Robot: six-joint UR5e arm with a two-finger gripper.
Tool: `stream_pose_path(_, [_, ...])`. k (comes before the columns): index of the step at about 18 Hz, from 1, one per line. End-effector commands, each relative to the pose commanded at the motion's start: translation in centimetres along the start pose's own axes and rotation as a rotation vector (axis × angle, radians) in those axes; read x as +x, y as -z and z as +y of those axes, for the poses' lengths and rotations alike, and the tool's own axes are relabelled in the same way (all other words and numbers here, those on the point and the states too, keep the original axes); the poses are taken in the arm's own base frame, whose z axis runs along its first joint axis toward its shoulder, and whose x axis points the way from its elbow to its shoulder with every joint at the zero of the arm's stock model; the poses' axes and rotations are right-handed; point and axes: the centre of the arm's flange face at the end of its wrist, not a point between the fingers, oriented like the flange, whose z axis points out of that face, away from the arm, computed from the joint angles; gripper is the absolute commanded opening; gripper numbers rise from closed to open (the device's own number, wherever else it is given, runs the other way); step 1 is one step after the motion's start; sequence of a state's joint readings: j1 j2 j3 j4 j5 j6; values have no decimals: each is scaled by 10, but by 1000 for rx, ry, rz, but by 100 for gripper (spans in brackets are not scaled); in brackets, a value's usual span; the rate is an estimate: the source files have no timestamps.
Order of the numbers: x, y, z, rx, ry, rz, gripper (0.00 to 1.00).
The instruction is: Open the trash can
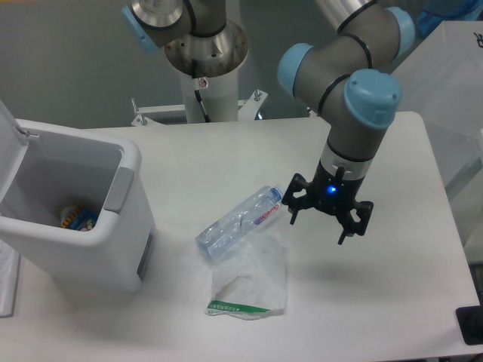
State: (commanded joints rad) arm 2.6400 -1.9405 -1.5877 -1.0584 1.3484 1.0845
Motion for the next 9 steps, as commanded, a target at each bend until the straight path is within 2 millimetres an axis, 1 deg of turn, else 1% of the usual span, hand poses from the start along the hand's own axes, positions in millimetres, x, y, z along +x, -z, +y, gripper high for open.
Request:
stream_pose_path(4, [-1,-3,3,-20,-1,-7,100])
stream_pose_path(7, [-12,-4,7,-98,-9,-69,100])
stream_pose_path(9, [-5,-4,-4,-125,-60,-90,100])
